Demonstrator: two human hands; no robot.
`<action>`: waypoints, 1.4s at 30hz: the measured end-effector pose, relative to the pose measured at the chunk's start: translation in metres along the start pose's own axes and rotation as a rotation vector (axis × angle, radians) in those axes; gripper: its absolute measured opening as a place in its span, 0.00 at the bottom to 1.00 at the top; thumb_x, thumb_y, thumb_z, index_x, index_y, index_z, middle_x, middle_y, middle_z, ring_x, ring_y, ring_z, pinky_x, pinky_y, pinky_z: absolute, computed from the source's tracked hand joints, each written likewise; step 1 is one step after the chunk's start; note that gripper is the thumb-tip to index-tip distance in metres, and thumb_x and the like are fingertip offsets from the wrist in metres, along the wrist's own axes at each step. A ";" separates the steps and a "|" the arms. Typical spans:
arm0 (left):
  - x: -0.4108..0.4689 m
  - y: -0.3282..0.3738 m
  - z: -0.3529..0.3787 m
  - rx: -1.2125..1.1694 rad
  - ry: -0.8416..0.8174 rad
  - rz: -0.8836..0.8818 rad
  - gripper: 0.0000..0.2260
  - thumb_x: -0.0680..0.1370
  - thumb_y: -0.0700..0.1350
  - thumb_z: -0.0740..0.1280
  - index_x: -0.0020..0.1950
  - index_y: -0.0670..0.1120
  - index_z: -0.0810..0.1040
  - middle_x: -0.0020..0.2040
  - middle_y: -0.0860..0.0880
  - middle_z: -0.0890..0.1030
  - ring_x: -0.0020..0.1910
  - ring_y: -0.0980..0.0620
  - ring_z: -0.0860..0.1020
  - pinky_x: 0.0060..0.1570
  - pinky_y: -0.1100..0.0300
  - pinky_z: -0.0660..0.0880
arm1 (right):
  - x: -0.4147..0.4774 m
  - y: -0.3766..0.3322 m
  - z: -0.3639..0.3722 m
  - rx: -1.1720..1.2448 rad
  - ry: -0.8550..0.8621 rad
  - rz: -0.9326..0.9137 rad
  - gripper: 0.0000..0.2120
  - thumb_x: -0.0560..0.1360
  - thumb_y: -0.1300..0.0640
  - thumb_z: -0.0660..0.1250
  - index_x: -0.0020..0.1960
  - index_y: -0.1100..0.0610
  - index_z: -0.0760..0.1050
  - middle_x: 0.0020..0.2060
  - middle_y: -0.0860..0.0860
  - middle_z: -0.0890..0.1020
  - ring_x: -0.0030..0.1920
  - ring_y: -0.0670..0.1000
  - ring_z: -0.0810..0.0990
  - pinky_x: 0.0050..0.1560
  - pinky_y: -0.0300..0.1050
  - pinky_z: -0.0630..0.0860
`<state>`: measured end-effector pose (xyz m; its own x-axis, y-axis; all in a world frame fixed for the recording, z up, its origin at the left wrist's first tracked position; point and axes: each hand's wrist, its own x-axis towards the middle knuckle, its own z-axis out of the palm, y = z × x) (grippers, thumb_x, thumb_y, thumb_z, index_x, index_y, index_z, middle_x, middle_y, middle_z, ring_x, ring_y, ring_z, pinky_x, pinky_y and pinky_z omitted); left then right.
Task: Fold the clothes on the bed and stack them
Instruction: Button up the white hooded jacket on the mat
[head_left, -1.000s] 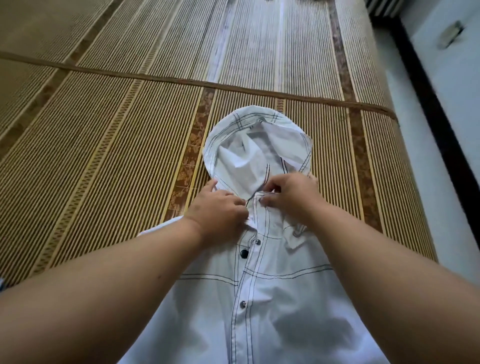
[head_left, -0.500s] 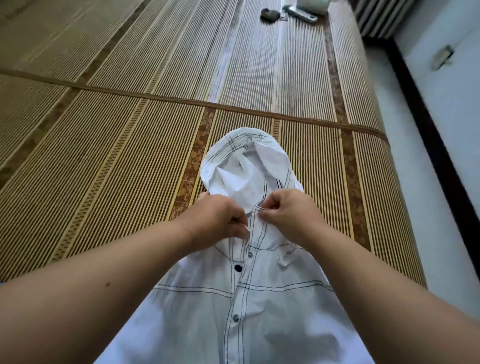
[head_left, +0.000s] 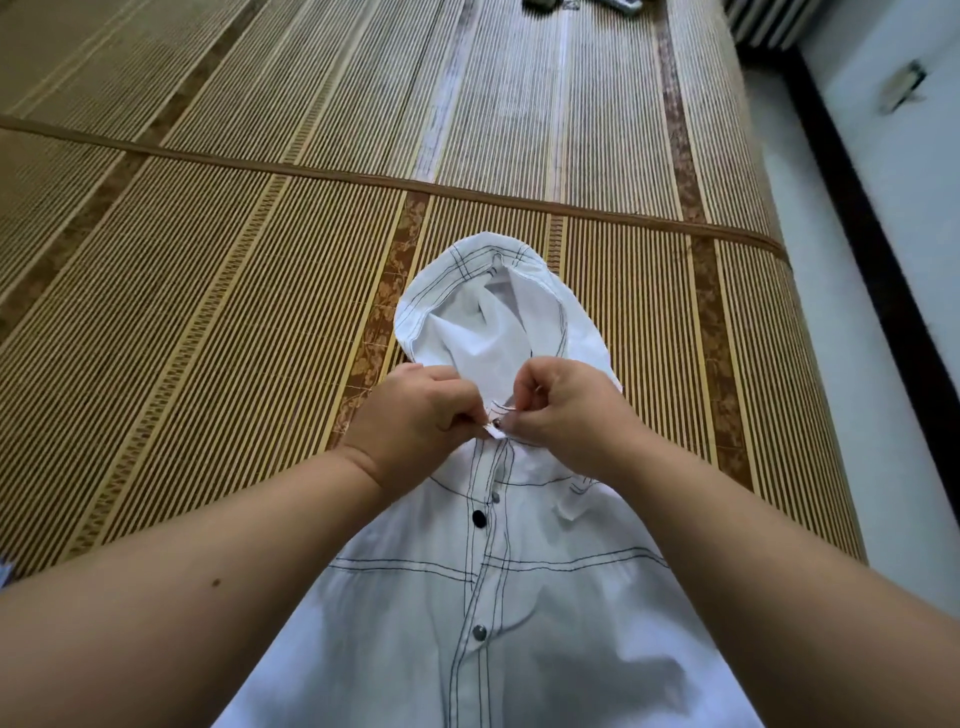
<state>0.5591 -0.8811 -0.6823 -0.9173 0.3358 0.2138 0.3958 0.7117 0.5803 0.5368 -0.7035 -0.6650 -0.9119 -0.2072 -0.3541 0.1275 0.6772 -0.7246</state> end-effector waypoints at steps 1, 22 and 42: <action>-0.001 0.000 0.000 0.014 0.015 0.011 0.06 0.66 0.41 0.78 0.37 0.41 0.83 0.35 0.45 0.81 0.34 0.42 0.79 0.40 0.56 0.72 | 0.000 0.000 0.000 0.012 0.003 -0.008 0.13 0.68 0.59 0.74 0.33 0.50 0.71 0.33 0.51 0.82 0.36 0.54 0.82 0.42 0.55 0.81; 0.001 0.000 0.005 -0.127 -0.096 -0.139 0.07 0.69 0.41 0.76 0.38 0.40 0.80 0.35 0.45 0.82 0.37 0.44 0.79 0.38 0.54 0.74 | -0.003 0.000 0.006 0.015 -0.059 -0.119 0.16 0.70 0.64 0.70 0.33 0.50 0.66 0.26 0.44 0.69 0.29 0.47 0.67 0.33 0.48 0.71; 0.010 -0.002 0.004 -0.115 -0.210 -0.336 0.12 0.70 0.42 0.74 0.33 0.54 0.75 0.32 0.58 0.77 0.34 0.60 0.75 0.35 0.68 0.69 | 0.002 -0.002 0.000 -0.296 -0.150 -0.030 0.29 0.60 0.43 0.80 0.58 0.48 0.78 0.47 0.43 0.81 0.47 0.44 0.78 0.48 0.38 0.74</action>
<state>0.5496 -0.8770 -0.6845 -0.9612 0.2237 -0.1611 0.0571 0.7334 0.6774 0.5350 -0.7051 -0.6638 -0.8431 -0.3172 -0.4342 -0.0378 0.8404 -0.5406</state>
